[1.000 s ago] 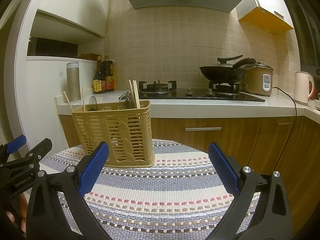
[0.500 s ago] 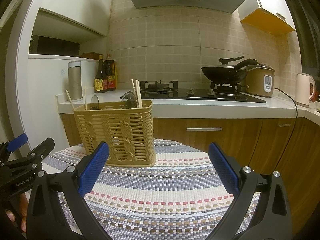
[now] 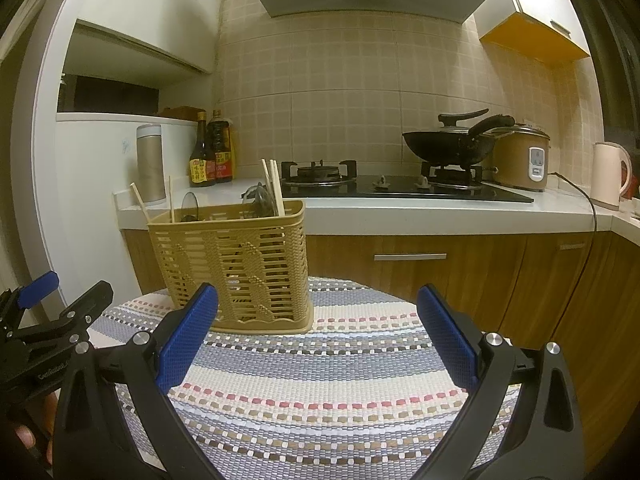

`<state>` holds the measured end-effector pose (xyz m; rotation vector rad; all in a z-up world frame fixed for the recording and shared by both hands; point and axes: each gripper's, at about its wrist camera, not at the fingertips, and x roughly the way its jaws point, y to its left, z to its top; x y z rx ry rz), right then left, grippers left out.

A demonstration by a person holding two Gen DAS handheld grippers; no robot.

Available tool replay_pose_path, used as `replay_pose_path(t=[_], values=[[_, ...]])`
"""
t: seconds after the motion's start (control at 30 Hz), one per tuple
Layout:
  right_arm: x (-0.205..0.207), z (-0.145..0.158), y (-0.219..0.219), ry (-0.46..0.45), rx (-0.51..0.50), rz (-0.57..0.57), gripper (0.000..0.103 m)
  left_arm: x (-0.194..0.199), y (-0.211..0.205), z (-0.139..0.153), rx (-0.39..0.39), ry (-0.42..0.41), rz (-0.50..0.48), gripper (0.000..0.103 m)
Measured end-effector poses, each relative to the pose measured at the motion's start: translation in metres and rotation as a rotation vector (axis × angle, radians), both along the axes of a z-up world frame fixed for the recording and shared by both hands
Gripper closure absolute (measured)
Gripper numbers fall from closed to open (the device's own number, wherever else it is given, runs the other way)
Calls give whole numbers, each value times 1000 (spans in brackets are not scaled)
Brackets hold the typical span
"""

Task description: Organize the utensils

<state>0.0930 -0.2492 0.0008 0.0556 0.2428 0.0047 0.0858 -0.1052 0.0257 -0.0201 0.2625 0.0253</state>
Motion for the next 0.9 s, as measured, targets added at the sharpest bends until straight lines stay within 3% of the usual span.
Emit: replay_pose_path(t=[0.9], values=[[1,-1,3,6,-6,3,8,0,-3,-1,9,2,-19,8]])
